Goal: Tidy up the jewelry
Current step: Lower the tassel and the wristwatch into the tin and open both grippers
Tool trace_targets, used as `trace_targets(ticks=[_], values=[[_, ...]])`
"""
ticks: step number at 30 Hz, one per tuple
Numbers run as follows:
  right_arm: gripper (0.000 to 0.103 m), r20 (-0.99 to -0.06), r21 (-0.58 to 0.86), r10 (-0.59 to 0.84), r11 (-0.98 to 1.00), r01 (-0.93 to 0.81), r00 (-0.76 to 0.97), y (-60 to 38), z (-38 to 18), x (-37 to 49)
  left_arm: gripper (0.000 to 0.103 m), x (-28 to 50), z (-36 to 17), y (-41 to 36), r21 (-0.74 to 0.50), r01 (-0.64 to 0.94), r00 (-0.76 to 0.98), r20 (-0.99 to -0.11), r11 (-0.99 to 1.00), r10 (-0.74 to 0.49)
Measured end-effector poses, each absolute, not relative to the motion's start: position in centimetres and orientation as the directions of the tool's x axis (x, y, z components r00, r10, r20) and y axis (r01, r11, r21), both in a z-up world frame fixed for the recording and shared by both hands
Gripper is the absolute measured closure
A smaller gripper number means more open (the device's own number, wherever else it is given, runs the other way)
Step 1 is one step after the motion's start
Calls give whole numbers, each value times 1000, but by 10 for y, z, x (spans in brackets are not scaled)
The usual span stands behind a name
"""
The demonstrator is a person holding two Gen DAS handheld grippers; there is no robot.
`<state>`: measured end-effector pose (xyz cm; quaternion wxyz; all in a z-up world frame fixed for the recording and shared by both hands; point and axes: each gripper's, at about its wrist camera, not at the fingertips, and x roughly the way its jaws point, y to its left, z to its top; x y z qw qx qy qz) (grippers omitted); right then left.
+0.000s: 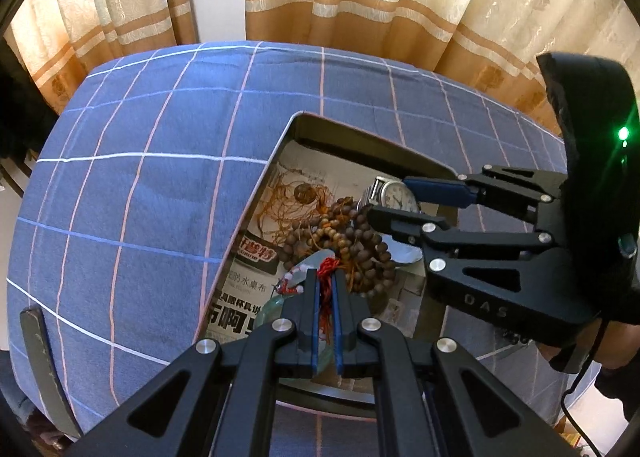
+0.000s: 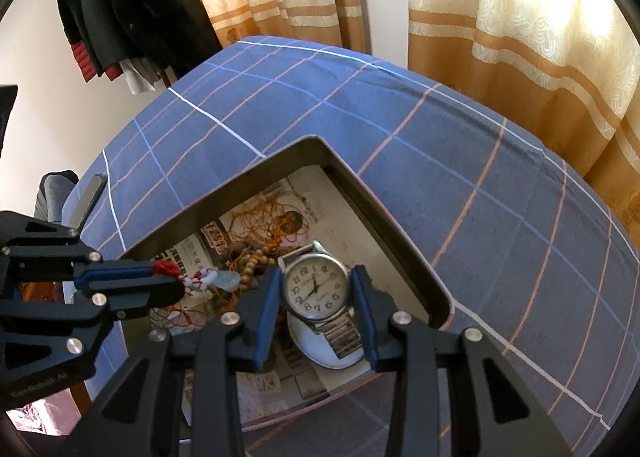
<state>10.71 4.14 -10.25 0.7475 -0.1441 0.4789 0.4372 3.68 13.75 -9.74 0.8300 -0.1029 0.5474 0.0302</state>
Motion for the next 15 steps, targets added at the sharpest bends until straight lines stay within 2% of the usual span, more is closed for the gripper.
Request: trace_targets(ticks=[15], values=[[64, -844, 205, 512, 579, -790, 156, 43, -107, 106, 99, 27, -111, 127, -129, -144, 368, -927, 981, -68]])
